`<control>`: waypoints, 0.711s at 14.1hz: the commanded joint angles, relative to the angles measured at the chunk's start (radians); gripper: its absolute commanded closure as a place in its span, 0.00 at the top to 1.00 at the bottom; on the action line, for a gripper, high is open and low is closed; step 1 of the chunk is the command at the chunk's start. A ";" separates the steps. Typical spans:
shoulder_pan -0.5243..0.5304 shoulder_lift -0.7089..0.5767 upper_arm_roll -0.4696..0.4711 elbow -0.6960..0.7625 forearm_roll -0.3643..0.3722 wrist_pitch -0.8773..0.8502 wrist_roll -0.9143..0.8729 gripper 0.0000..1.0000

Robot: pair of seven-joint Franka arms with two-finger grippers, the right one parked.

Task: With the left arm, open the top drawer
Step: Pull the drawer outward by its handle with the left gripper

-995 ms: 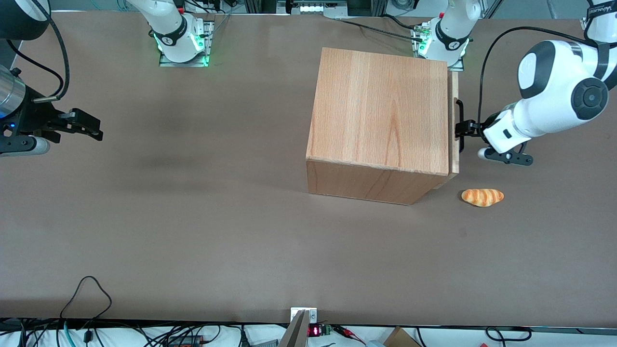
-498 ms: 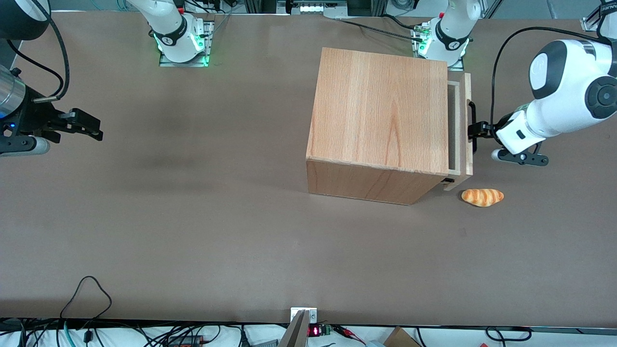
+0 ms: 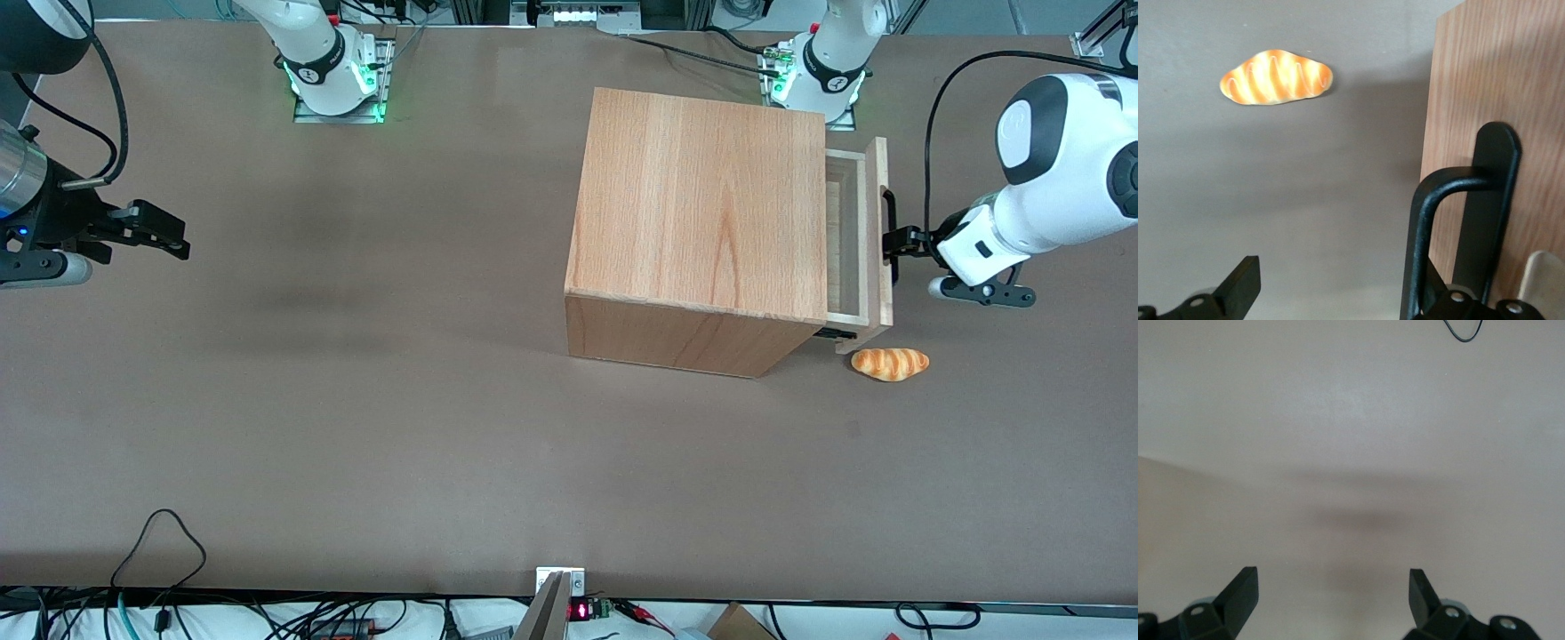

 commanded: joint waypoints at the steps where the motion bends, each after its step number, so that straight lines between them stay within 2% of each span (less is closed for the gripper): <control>1: 0.028 0.060 -0.005 0.000 0.076 0.074 -0.009 1.00; 10: 0.065 0.103 -0.005 0.013 0.117 0.092 -0.009 1.00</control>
